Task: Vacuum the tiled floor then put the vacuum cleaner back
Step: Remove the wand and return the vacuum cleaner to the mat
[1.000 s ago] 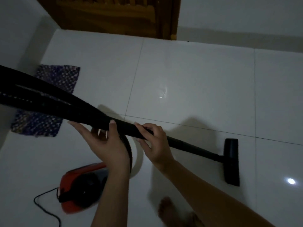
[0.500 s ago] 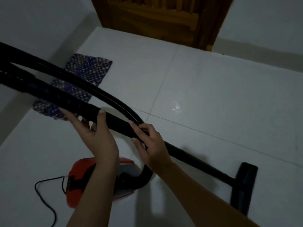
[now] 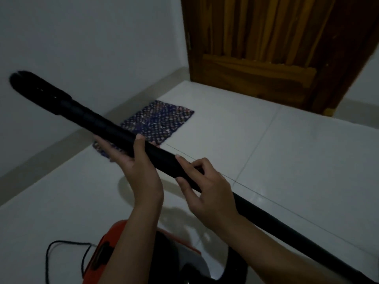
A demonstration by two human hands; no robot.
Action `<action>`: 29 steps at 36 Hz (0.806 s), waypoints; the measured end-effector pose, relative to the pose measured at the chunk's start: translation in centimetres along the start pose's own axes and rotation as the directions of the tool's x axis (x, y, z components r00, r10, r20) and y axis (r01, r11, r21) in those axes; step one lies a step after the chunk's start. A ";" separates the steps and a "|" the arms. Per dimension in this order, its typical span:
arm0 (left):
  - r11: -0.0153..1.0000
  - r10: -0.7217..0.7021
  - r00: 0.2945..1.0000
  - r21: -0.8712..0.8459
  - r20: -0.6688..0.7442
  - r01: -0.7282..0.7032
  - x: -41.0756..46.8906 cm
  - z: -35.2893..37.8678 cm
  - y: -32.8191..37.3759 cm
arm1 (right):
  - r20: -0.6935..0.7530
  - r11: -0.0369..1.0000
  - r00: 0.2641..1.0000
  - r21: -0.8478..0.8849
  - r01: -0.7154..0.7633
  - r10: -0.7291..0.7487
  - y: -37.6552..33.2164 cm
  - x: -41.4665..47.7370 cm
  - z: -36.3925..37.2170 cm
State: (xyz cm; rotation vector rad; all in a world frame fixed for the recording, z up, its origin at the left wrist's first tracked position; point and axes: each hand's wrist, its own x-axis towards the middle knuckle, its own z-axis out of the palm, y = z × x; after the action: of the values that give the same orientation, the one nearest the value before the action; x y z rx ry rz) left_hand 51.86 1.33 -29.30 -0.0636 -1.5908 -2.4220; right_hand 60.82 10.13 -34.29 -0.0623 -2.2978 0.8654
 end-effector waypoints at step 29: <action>0.991 0.118 0.988 0.047 0.100 -0.124 -6.2 -4.1 2.7 | 0.636 0.857 0.717 0.164 -0.488 0.286 2.7 2.8 -2.0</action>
State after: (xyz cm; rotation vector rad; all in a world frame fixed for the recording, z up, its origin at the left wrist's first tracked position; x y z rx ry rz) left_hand 58.83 -2.30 -29.57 -0.2646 -1.6404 -2.3152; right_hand 59.35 14.07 -33.19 -0.1645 -2.7267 1.6842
